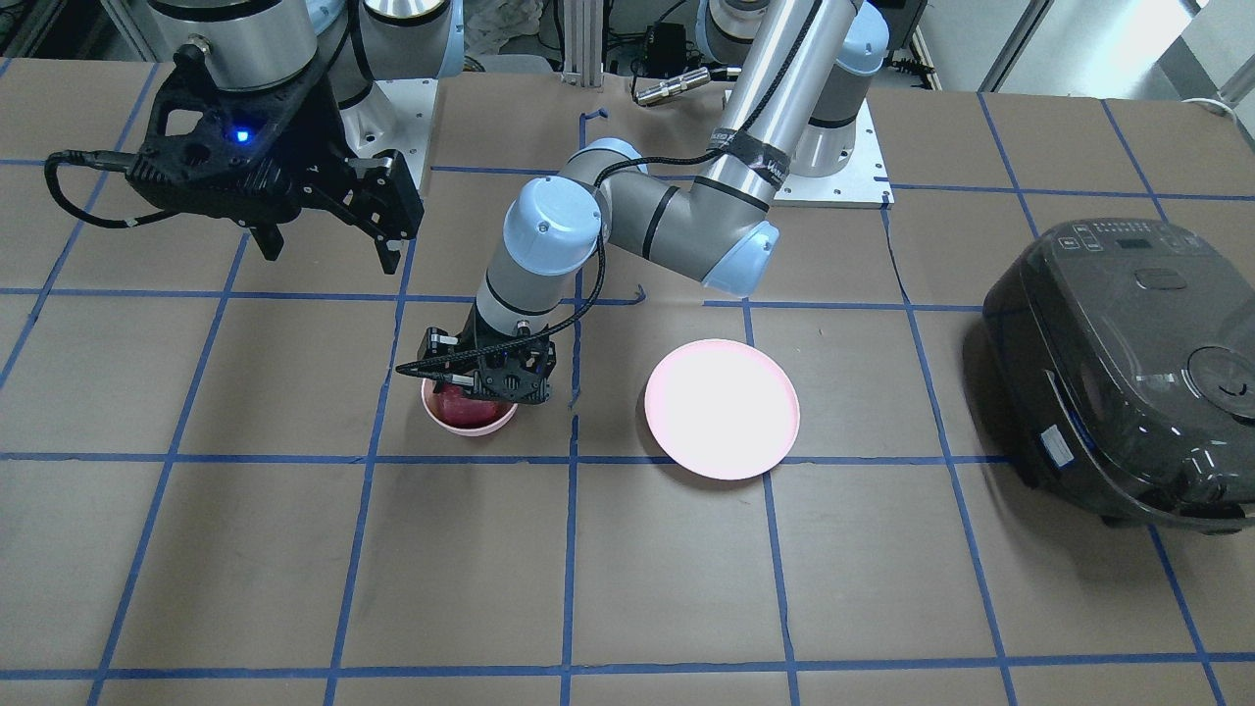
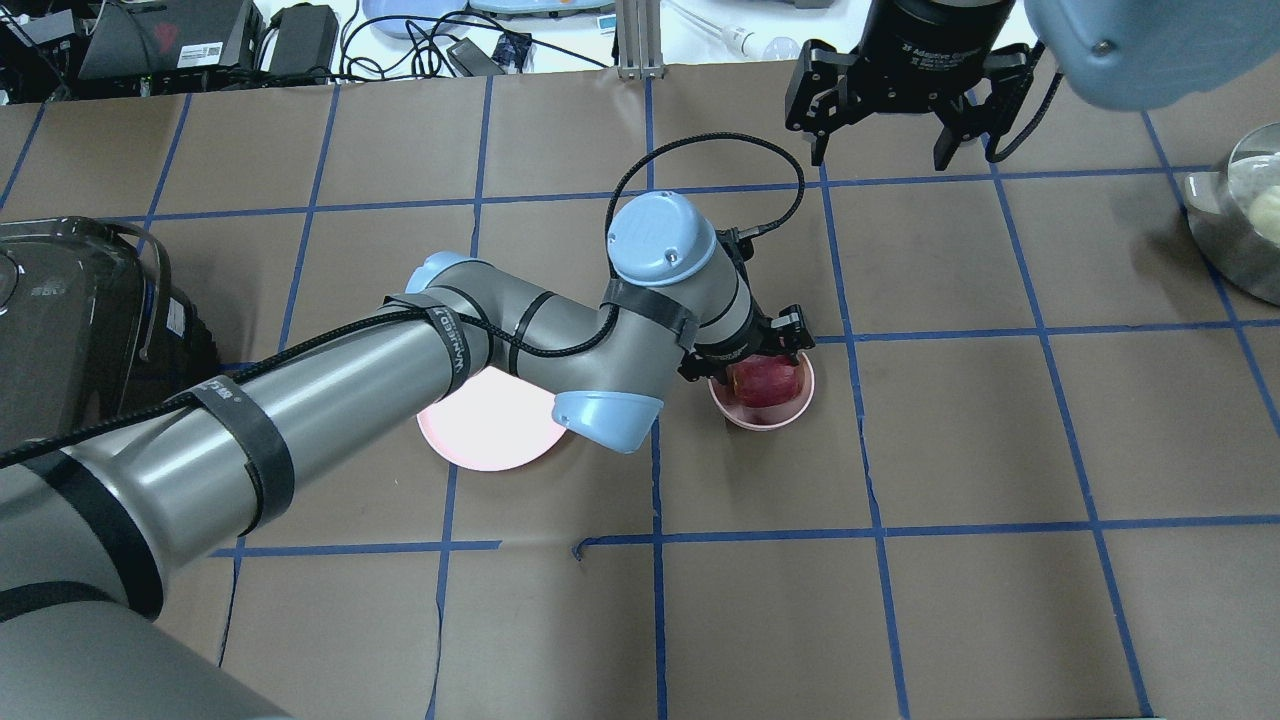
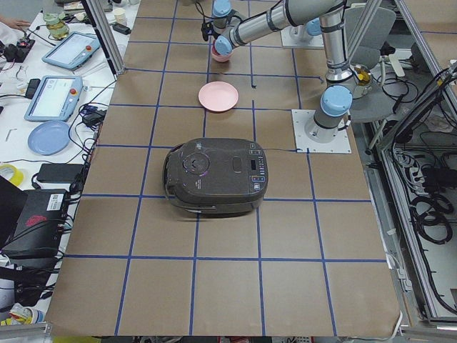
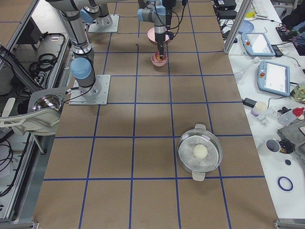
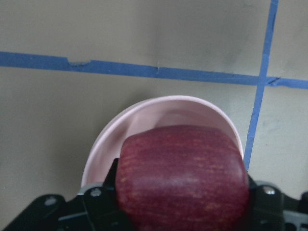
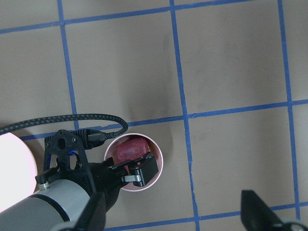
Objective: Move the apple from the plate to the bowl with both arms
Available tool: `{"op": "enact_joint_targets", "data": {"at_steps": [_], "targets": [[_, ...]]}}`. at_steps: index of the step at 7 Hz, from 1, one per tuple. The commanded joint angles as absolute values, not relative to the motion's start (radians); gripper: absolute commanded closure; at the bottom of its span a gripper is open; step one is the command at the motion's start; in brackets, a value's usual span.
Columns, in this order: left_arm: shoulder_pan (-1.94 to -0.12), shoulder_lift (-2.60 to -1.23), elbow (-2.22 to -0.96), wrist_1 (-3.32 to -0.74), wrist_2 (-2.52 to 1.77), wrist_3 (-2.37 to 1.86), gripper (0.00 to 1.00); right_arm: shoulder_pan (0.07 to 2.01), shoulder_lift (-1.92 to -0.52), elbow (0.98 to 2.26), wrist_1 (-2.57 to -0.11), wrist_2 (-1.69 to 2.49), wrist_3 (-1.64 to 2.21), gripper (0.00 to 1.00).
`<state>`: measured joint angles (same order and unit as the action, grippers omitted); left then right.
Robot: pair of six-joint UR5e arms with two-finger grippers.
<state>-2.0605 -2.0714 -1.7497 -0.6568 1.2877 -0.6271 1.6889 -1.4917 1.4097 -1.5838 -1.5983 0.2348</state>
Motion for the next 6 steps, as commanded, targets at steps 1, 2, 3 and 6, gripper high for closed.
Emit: {"op": "enact_joint_targets", "data": {"at_steps": [1,2,3,6], "targets": [[-2.05,-2.027,-1.746,-0.652,1.322,-0.611,0.0,1.689,-1.497,1.407,-1.611,-1.601,0.25,0.0],[-2.036,-2.002,-1.753,-0.664,1.325,-0.609,0.0,1.689,-1.494,1.407,-1.659,-1.592,0.245,0.0],[-1.972,-1.982,-1.762,-0.684,1.321,-0.545,0.0,1.689,-1.488,1.413,-1.672,-1.594,0.23,0.0],[-1.728,-1.878,-1.827,-0.893,1.356,-0.197,0.0,1.683,-1.499,1.398,-1.564,-1.628,0.103,0.0]]}}
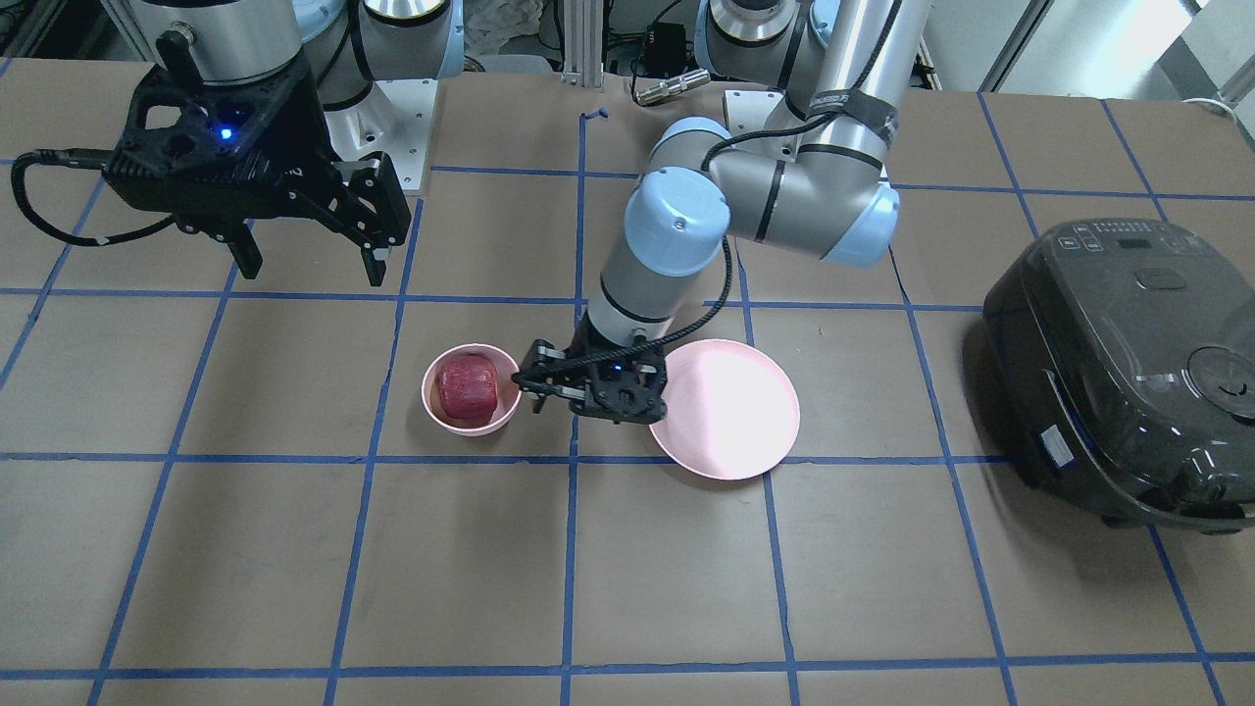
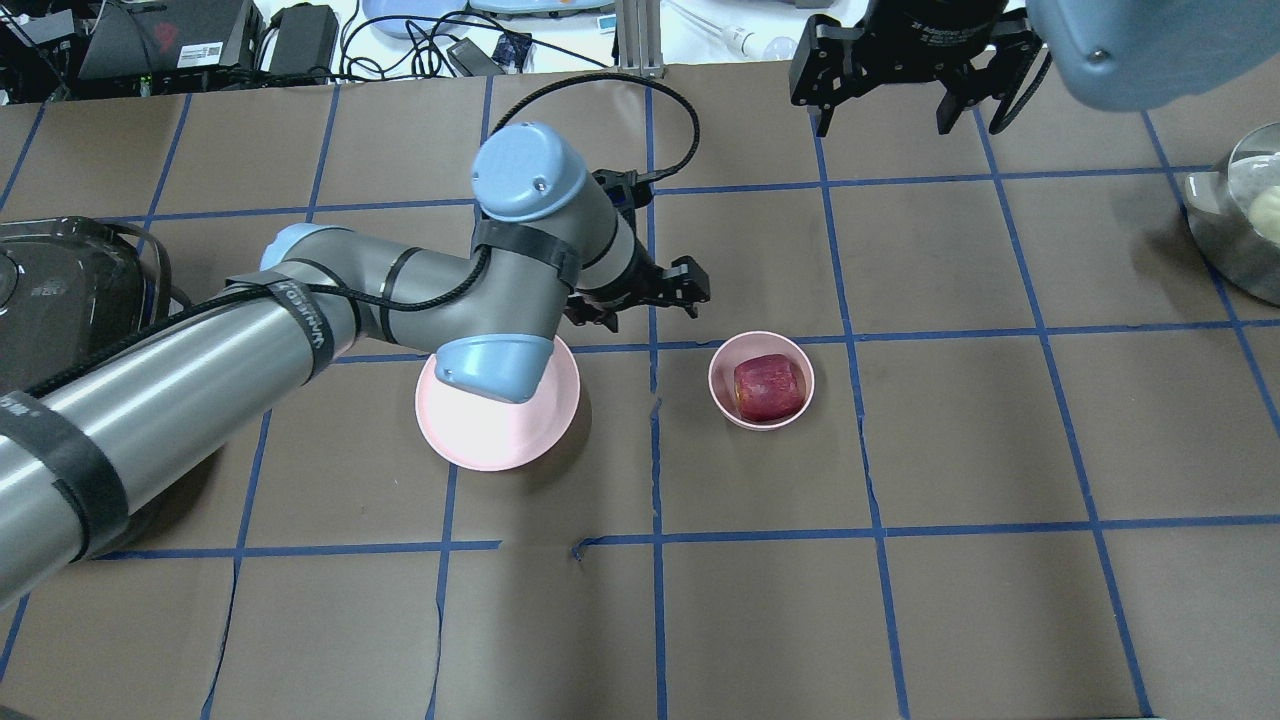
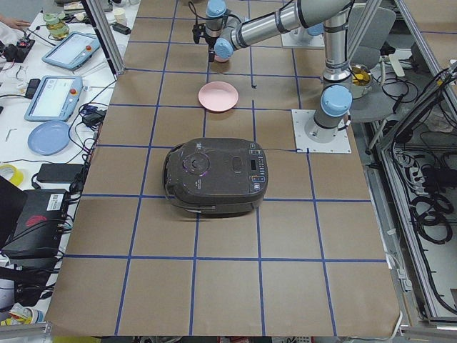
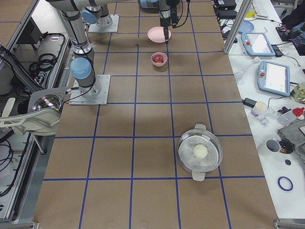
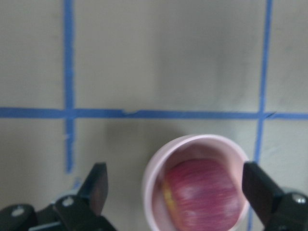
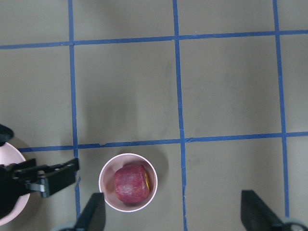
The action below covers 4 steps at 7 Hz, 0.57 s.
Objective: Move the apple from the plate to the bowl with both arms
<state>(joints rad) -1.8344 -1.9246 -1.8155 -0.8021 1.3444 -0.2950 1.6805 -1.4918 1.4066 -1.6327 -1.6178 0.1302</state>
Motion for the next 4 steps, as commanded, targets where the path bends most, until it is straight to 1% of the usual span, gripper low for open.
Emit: {"op": "enact_joint_targets", "data": {"at_steps": [1,2,4], "targets": [[-1.633,-1.829,-1.797,-1.016,1.358,-0.052,0.0,1.68,-1.499,1.397,-1.556,-1.637,0.103,0.0],[-1.573,-1.768,-1.708,-1.152,1.359,0.016,0.0,1.683,-1.5,1.396,-1.551,-1.643,0.104,0.0],[-1.554,-1.709,-1.434,-1.56,1.518,0.037,0.0,1.684,-1.5,1.397,-1.552,-1.64,0.112,0.0]]}}
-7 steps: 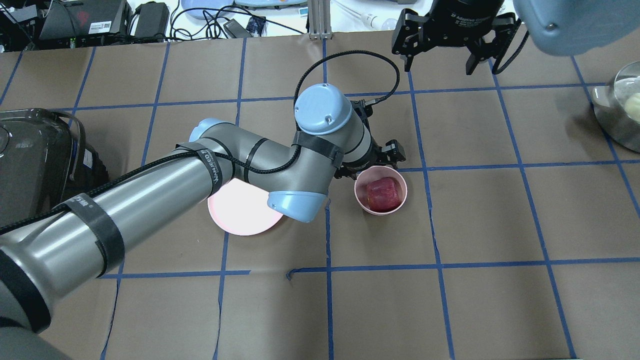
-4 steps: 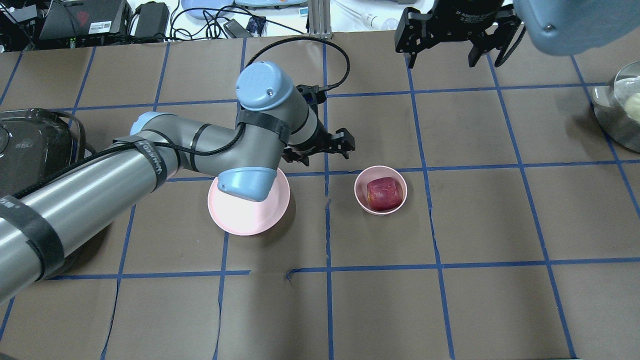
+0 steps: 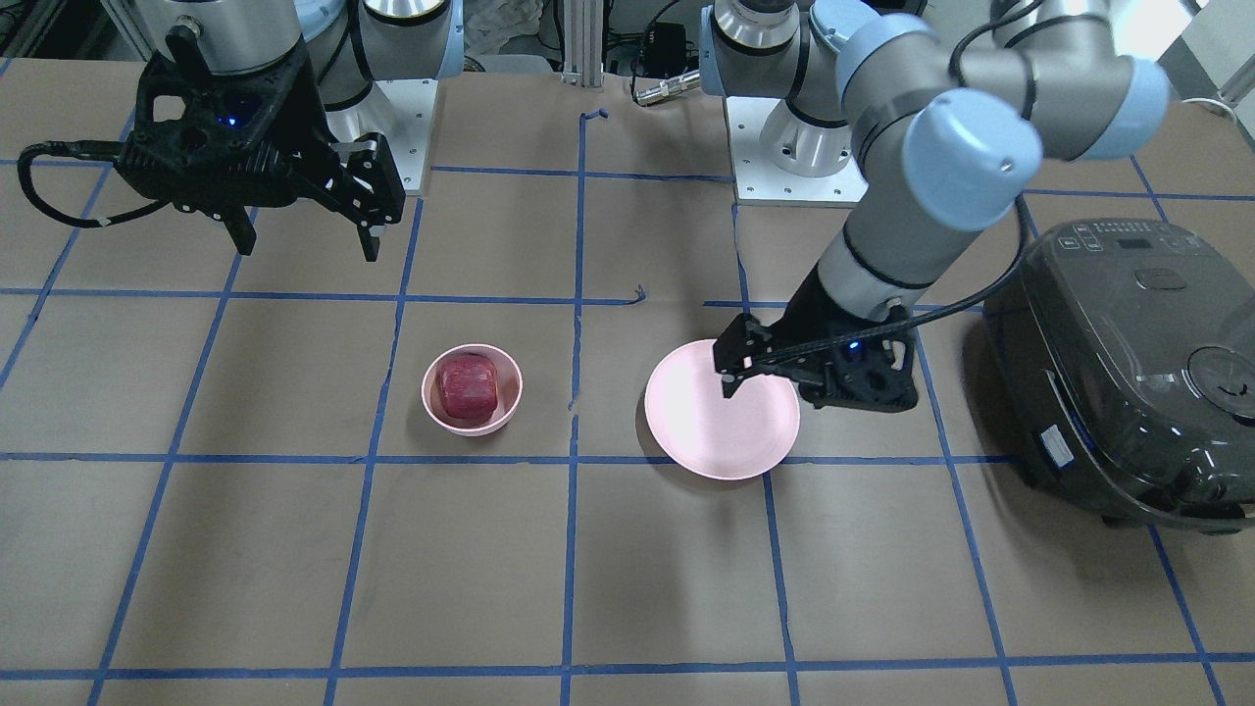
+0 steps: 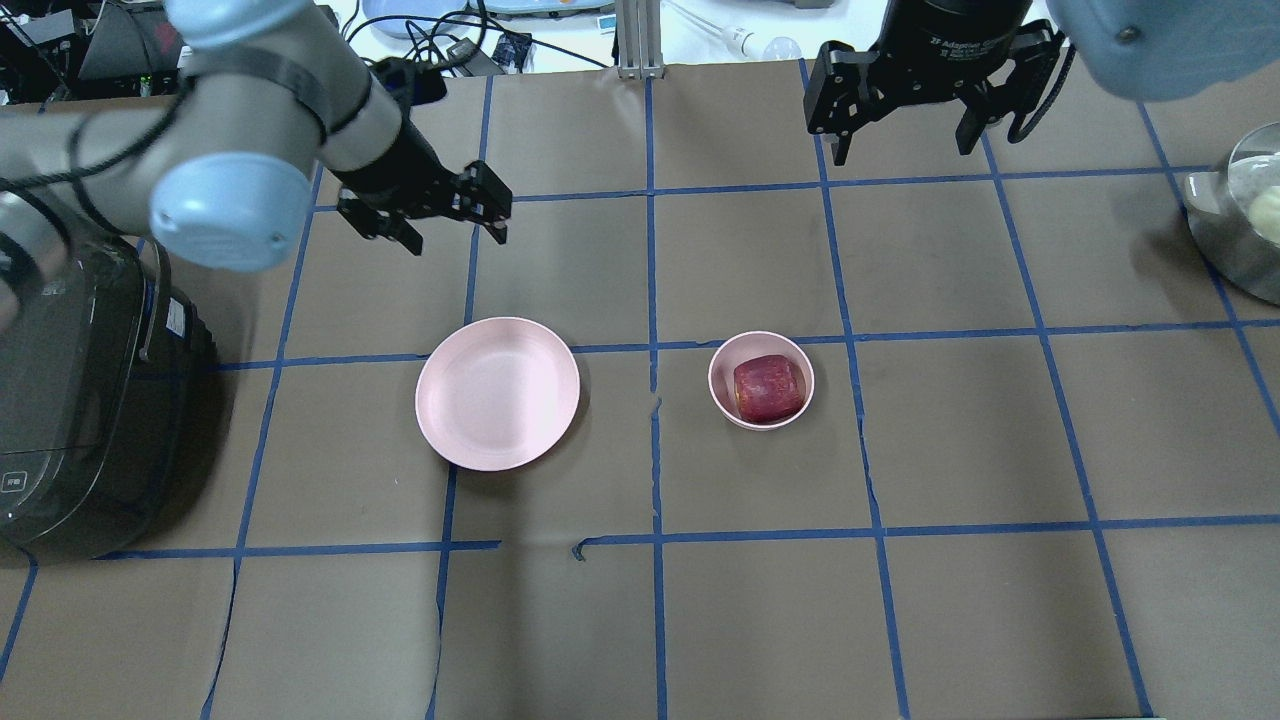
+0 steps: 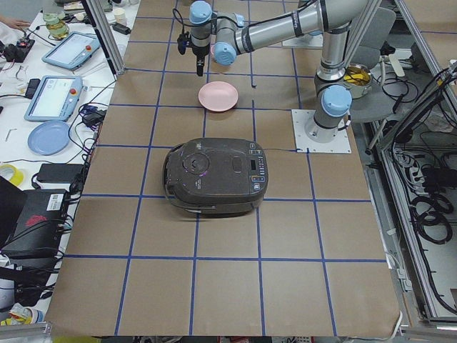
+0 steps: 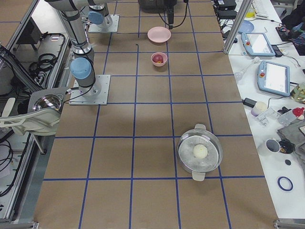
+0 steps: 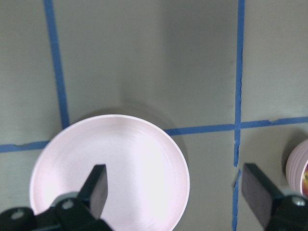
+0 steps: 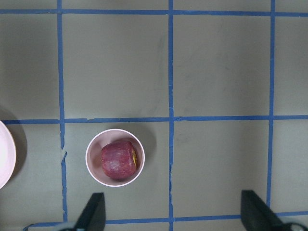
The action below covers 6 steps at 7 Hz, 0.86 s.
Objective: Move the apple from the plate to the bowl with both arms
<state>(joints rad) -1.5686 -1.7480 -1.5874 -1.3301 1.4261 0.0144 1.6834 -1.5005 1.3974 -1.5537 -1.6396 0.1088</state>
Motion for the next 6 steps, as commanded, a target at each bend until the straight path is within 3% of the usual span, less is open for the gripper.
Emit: {"op": "enact_joint_targets", "data": {"at_steps": [1,6], "targets": [[-1.572,-1.665,-1.404,-1.616,1.531,0.035,0.0,1.684,-1.5,1.397,-1.554,-1.632,0.118,0.0],[-1.583,-1.625,-1.439,-1.618,1.549,0.041,0.0,1.684,-1.496,1.401,-1.565,-1.624,0.193,0.0]]}}
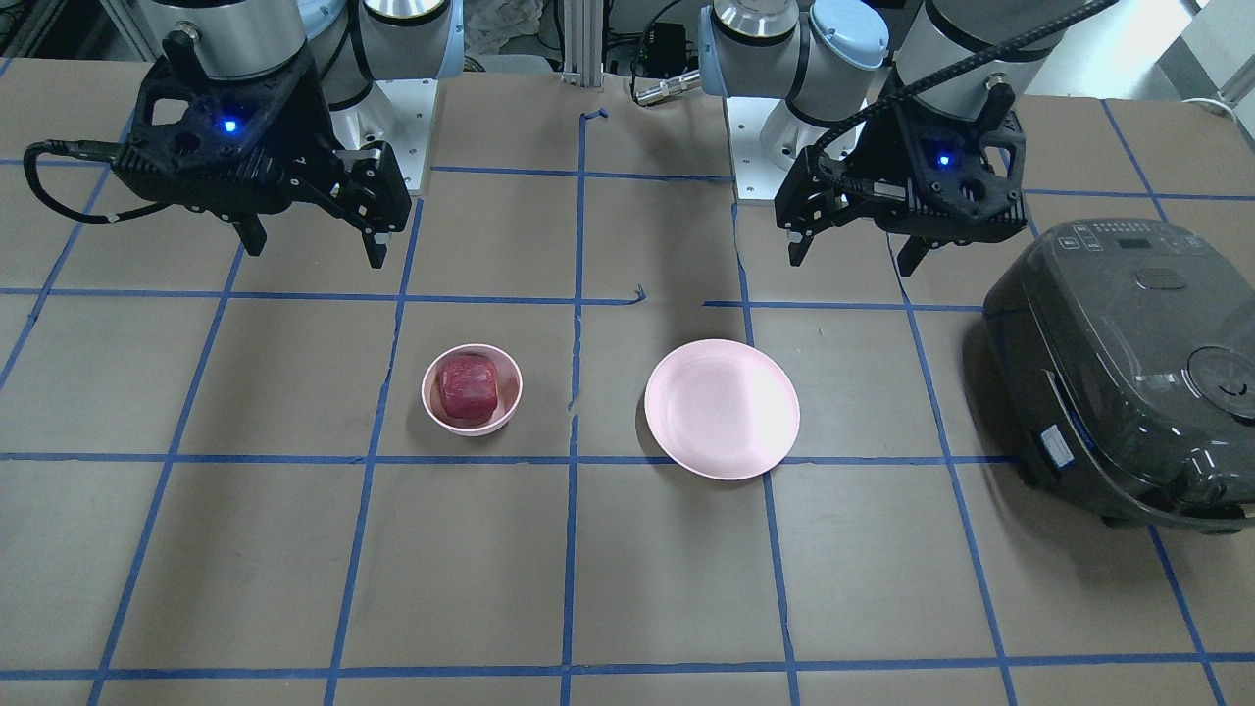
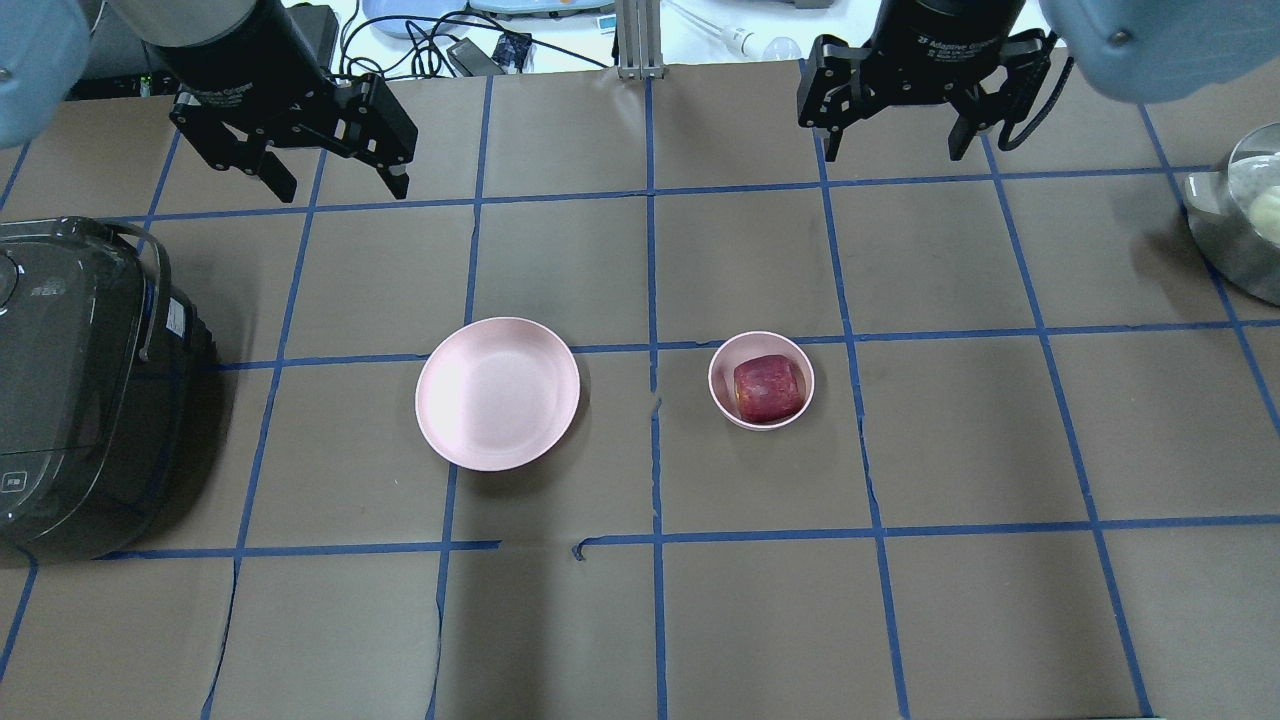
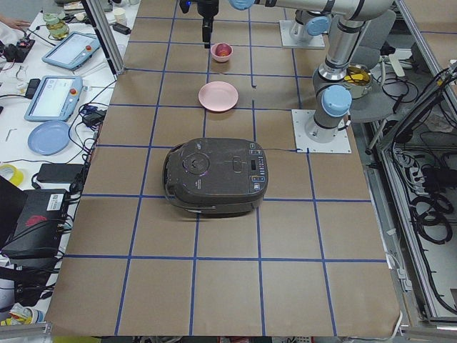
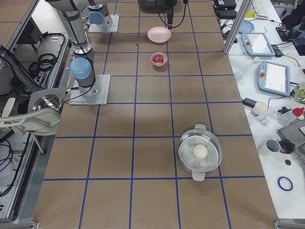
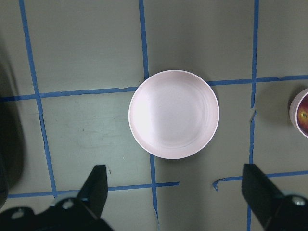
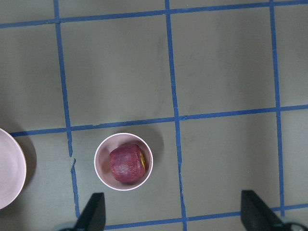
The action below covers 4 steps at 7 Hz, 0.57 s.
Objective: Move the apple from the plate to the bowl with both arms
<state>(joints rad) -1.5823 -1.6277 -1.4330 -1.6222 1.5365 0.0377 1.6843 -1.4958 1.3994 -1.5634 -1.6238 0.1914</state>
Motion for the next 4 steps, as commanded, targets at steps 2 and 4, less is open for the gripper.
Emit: {"op": "enact_joint_targets", "data": {"at_steps": [2,4], "targets": [[-1.583,-1.624,-1.442,-1.618,1.572,0.041,0.0,1.684,-1.496,1.399,-1.565,-1.621,0.193,0.0],[-1.583,-1.626,-1.442,-1.617,1.565,0.041,0.0,1.684,-1.497,1.402,-1.563,-1.624,0.193,0.0]]}}
